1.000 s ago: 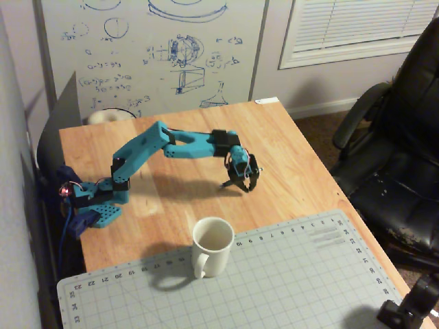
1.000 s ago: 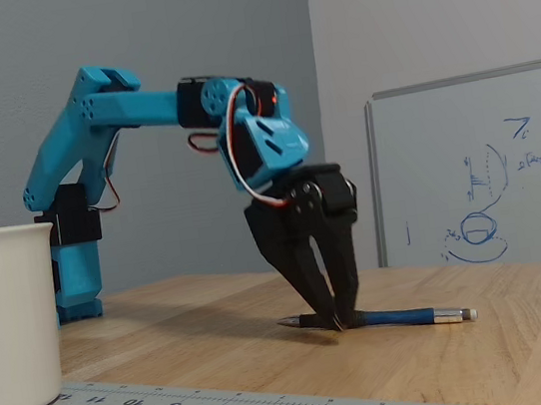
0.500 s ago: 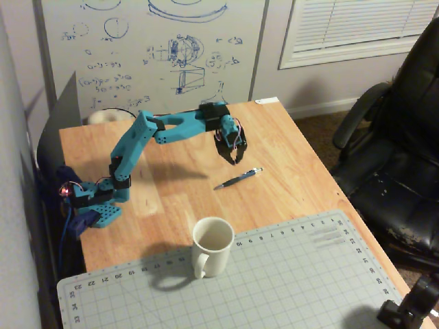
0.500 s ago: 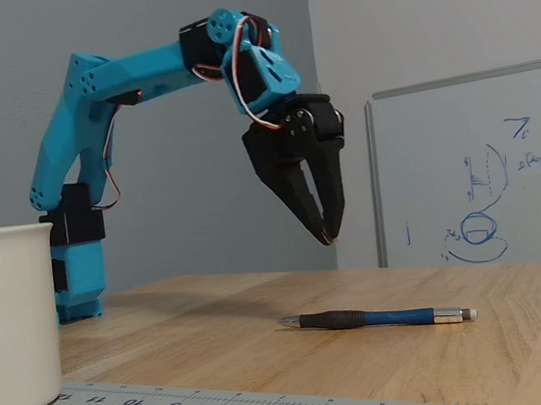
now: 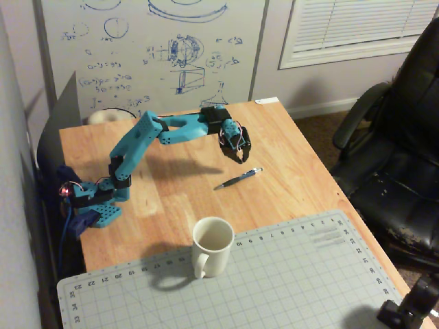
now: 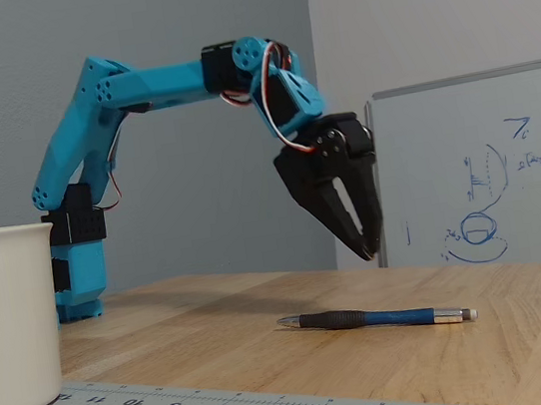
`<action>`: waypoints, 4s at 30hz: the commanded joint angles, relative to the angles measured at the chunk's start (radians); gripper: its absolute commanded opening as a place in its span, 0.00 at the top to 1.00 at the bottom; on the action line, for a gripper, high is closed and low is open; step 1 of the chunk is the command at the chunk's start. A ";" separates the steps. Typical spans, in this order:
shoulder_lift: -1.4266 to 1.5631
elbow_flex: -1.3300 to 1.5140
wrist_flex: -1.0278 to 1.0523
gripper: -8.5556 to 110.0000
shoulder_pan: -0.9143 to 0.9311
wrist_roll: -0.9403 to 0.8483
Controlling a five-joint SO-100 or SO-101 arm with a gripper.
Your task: Touch the pen.
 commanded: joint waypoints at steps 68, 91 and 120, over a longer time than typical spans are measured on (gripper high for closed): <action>0.095 0.087 0.094 0.92 0.094 -0.126; 0.026 0.089 0.094 0.92 0.094 -0.126; 0.028 0.086 0.094 0.92 0.078 -0.118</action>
